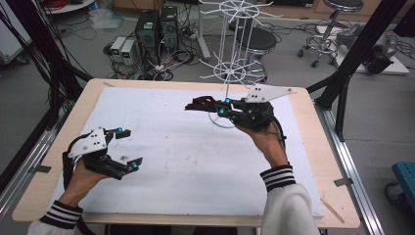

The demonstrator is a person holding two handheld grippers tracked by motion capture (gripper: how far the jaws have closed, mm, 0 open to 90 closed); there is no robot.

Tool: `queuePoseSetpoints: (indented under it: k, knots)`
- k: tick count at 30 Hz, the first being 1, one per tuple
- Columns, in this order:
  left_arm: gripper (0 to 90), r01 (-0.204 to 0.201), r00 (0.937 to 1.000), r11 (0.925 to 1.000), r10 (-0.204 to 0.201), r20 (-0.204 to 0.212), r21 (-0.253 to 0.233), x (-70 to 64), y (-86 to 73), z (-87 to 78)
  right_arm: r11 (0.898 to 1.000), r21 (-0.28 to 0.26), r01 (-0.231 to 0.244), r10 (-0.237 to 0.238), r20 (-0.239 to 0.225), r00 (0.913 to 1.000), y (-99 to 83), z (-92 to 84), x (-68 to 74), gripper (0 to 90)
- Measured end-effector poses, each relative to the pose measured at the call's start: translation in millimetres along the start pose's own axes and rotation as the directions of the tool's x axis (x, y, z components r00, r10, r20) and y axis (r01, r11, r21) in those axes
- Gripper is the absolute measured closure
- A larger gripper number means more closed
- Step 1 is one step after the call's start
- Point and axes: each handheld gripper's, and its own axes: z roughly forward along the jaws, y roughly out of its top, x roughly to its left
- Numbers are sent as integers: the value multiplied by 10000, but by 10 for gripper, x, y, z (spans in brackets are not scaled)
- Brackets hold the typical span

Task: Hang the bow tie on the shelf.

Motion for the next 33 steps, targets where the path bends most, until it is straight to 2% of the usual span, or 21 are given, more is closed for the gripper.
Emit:
queuePoseSetpoints:
  k: [10, 14, 26, 33]
  knots:
    - [17, 183, 9996, 9987, -194, -223, -484, 9, -169, -109, 9995, 138, -268, 261, 462, 9986, 106, 3, -177, 833]
    - [17, 332, 9990, 9984, -345, -273, -458, 28, -219, -135, 9986, 317, -428, 408, 608, 9973, 137, 20, -251, 833]
    - [17, 389, 9989, 9979, -402, -252, -520, 46, -225, -144, 9938, 806, -765, 700, 806, 9943, 159, 83, -371, 828]
    - [17, 398, 9988, 9979, -411, -254, -511, 51, -228, -147, 9930, 792, -879, 807, 908, 9926, 168, 118, -415, 827]
